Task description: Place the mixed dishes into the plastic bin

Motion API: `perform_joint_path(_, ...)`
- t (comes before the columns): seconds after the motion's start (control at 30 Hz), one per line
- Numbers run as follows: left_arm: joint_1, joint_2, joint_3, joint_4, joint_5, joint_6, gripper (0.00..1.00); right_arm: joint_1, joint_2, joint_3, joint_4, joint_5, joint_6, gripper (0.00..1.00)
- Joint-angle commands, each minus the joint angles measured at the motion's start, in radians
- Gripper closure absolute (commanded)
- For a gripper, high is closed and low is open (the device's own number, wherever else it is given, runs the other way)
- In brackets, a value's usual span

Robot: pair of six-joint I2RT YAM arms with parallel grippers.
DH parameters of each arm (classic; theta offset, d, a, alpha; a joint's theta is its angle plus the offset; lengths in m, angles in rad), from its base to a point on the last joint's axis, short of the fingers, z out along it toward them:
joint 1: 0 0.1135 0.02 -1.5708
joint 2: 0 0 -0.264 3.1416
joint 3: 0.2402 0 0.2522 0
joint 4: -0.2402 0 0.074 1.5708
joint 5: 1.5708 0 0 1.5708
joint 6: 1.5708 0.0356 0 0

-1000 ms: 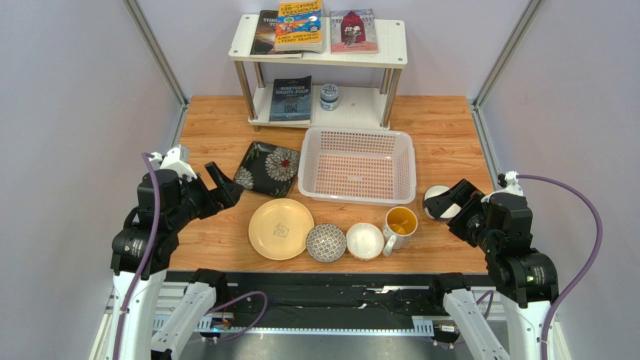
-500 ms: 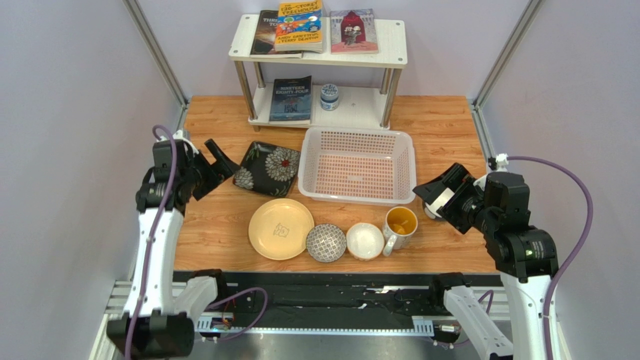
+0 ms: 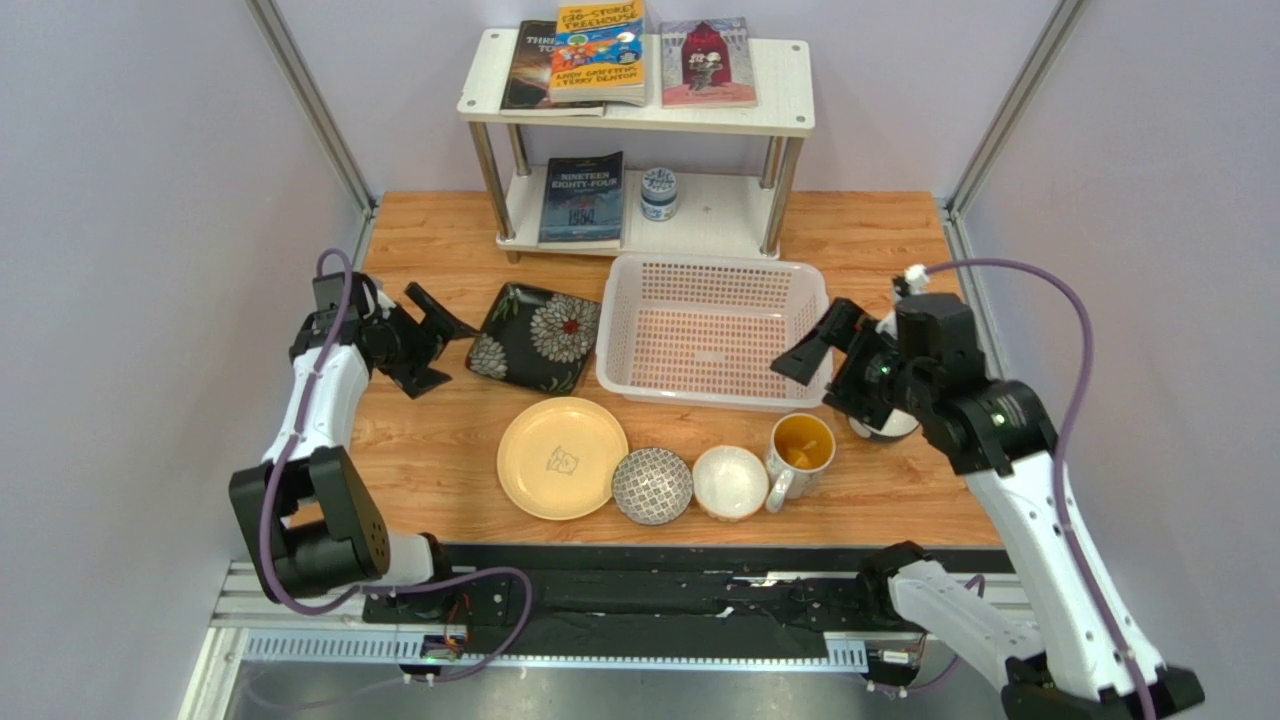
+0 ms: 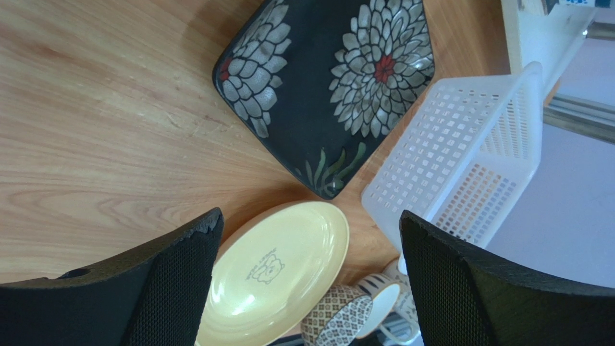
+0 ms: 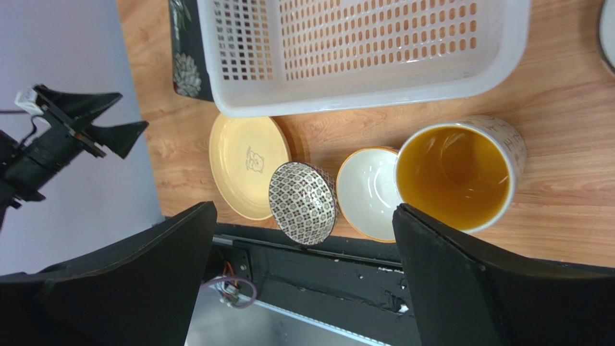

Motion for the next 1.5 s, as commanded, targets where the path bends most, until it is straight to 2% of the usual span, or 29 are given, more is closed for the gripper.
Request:
perform_joint_path(0.0, 0.004, 0.071, -0.036, 0.118, 0.080, -0.063, 0.05, 0.085, 0.063, 0.008, 0.158, 0.065, 0.015, 0.00)
perform_joint_path(0.13, 0.006, 0.103, -0.053, 0.124, 0.050, -0.060, 0.05, 0.137, 0.063, -0.036, 0.209, 0.083, 0.058, 0.00)
perform_joint_path(0.23, 0.004, 0.144, -0.067, 0.150, 0.037, -0.080, 0.07, 0.146, 0.037, -0.077, 0.212, 0.080, 0.075, 0.00)
perform_joint_path(0.47, 0.004, 0.350, -0.015, 0.202, 0.042, -0.140, 0.12, 0.147, -0.043, -0.107, 0.174, 0.091, 0.088, 0.00)
perform_joint_path(0.63, -0.004, 0.387, -0.013, 0.242, 0.021, -0.167, 0.13, 0.147, -0.078, -0.127, 0.165, 0.107, 0.101, 0.00)
perform_joint_path(0.7, -0.010, 0.398, -0.012, 0.268, 0.008, -0.172, 0.17, 0.147, -0.078, -0.133, 0.163, 0.105, 0.103, 0.00)
perform_joint_path(0.73, -0.010, 0.413, -0.012, 0.277, 0.011, -0.178, 0.24, 0.147, -0.077, -0.134, 0.163, 0.095, 0.101, 0.00)
perform_joint_path(0.83, -0.030, 0.442, -0.012, 0.291, 0.007, -0.190, 0.36, 0.145, -0.060, -0.127, 0.151, 0.094, 0.094, 0.01)
perform_joint_path(0.93, -0.068, 0.467, -0.013, 0.319, 0.000, -0.207, 0.44, 0.148, -0.040, -0.117, 0.154, 0.095, 0.088, 0.01)
perform_joint_path(1.0, -0.088, 0.468, 0.002, 0.302, -0.039, -0.199, 0.45, 0.147, -0.031, -0.111, 0.158, 0.092, 0.088, 0.01)
perform_joint_path(1.2, -0.090, 0.473, 0.005, 0.310, -0.042, -0.201, 0.47, 0.147, -0.037, -0.113, 0.180, 0.080, 0.088, 0.02)
perform_joint_path(1.3, -0.090, 0.496, 0.022, 0.296, -0.039, -0.181, 0.59, 0.147, -0.046, -0.121, 0.177, 0.081, 0.089, 0.02)
perform_joint_path(1.37, -0.090, 0.507, 0.037, 0.291, -0.030, -0.161, 0.80, 0.148, -0.057, -0.127, 0.174, 0.080, 0.089, 0.02)
perform_joint_path(1.47, -0.082, 0.511, 0.042, 0.280, 0.005, -0.138, 0.90, 0.147, -0.077, -0.139, 0.186, 0.074, 0.088, 0.04)
